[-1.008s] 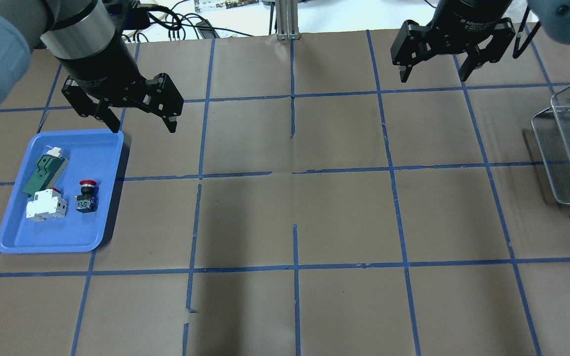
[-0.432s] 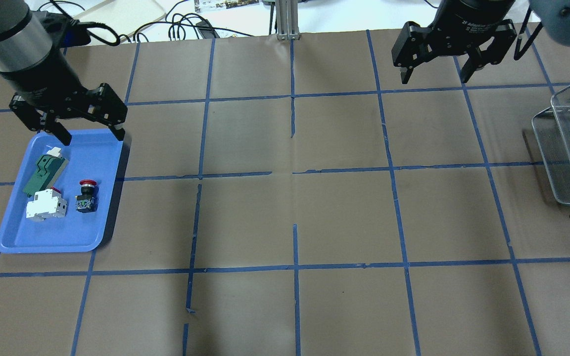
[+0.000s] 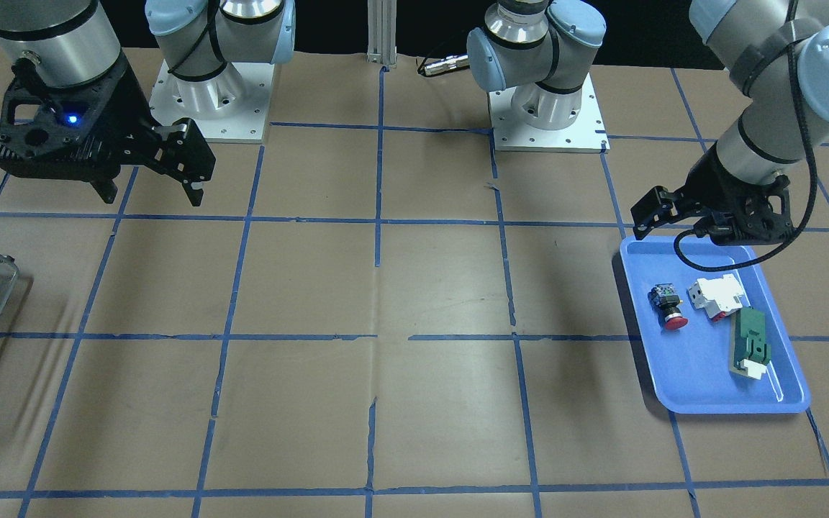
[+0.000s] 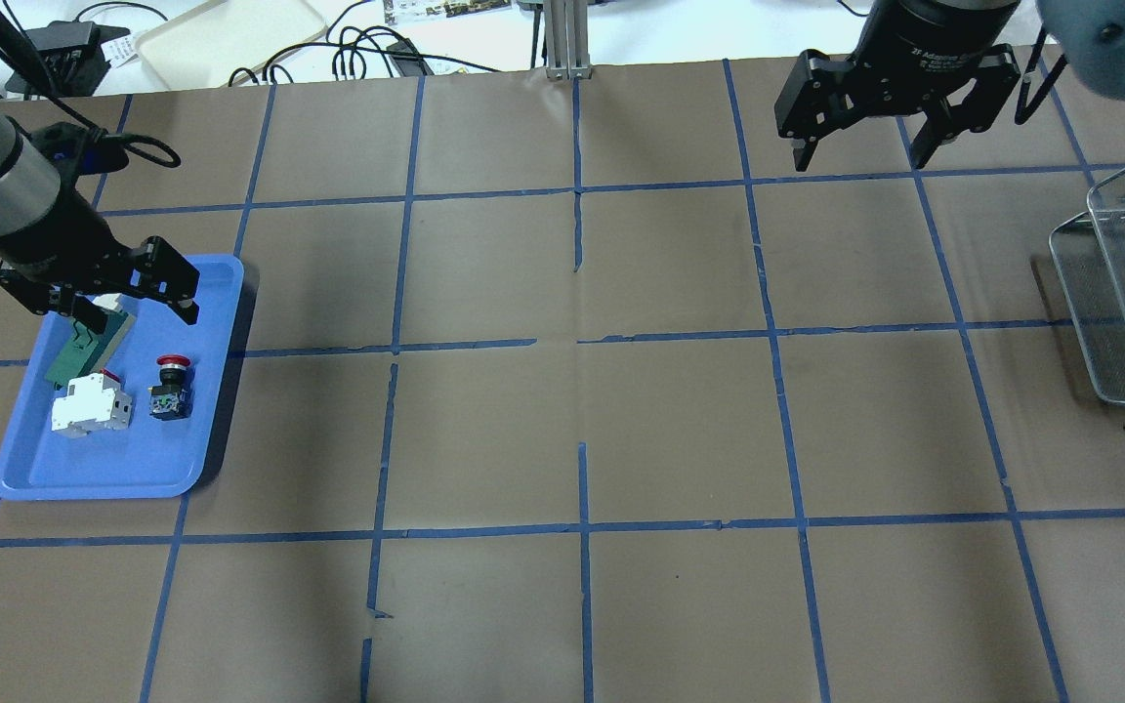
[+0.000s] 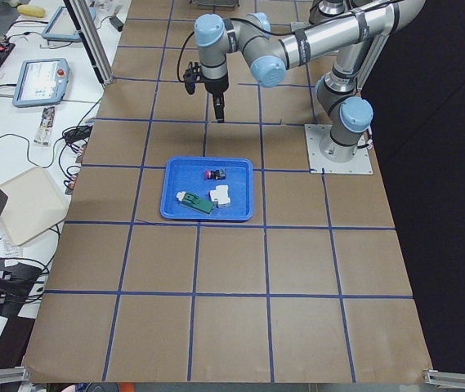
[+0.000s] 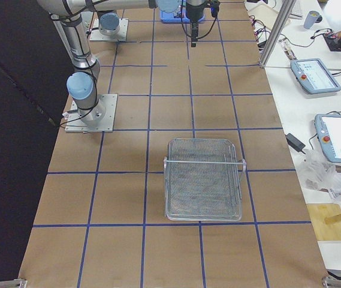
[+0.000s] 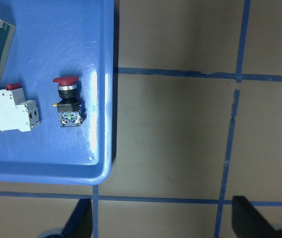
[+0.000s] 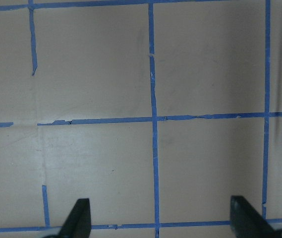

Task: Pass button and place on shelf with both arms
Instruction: 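Lower the left gripper and close it on the red push button's base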

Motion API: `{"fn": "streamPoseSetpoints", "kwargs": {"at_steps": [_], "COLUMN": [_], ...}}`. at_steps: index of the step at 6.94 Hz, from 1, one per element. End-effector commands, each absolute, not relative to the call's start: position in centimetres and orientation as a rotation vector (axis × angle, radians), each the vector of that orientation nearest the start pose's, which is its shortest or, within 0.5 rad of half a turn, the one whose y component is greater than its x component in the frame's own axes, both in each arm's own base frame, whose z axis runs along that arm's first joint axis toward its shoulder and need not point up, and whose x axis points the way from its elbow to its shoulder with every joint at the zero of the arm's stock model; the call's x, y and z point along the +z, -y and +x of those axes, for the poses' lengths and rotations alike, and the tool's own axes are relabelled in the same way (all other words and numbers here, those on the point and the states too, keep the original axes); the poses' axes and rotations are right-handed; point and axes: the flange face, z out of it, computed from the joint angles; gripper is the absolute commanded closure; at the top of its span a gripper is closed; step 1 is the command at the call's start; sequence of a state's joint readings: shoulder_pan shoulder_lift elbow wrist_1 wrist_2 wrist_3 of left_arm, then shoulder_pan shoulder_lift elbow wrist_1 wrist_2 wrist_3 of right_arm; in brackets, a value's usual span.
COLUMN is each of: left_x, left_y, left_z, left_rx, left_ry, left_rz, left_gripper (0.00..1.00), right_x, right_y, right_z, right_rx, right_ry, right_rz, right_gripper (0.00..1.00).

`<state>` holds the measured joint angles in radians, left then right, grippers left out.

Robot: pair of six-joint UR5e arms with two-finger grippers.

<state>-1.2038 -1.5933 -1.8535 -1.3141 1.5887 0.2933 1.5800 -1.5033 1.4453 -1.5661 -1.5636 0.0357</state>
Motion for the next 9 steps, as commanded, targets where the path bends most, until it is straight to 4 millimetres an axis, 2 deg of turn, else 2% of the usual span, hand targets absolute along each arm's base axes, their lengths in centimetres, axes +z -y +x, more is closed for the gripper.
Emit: {"fn": "streamPoseSetpoints", "kwargs": {"at_steps": [1, 2, 4, 5, 6, 7, 8, 9], "left_x": [30.6, 28.8, 26.1, 24.3, 23.4, 22.9, 21.7, 20.4], "left_y": [48.3, 48.4, 49.6, 48.7, 47.9, 47.4, 46.3, 45.1], "left_z": [9.5, 10.3, 10.7, 10.3, 10.1, 10.7, 12.5, 12.2], "left_rx": [-0.065, -0.044, -0.223, -0.346, -0.384, -0.376, -0.384, -0.385], "left_ry": [-3.1, -3.109, -3.063, -3.05, -3.033, -3.03, -3.065, -3.063], "left_rz": [-0.21, -0.234, -0.231, -0.215, -0.127, -0.035, -0.074, -0.085], "left_gripper": [0.0, 0.0, 0.0, 0.0, 0.0, 0.0, 0.0, 0.0], "right_x": [51.6, 51.6, 51.6, 51.6, 51.4, 51.4, 51.4, 51.4], "right_y": [52.4, 52.4, 52.4, 52.4, 52.4, 52.4, 52.4, 52.4], "right_z": [14.0, 14.0, 14.0, 14.1, 14.0, 14.1, 14.1, 14.1], "right_rx": [-0.093, -0.09, -0.093, -0.093, -0.083, -0.083, -0.086, -0.086], "right_ry": [-3.125, -3.12, -3.117, -3.122, -3.124, -3.122, -3.122, -3.122], "right_rz": [0.04, 0.037, 0.037, 0.035, 0.035, 0.035, 0.035, 0.038], "right_gripper": [0.0, 0.0, 0.0, 0.0, 0.0, 0.0, 0.0, 0.0]}}
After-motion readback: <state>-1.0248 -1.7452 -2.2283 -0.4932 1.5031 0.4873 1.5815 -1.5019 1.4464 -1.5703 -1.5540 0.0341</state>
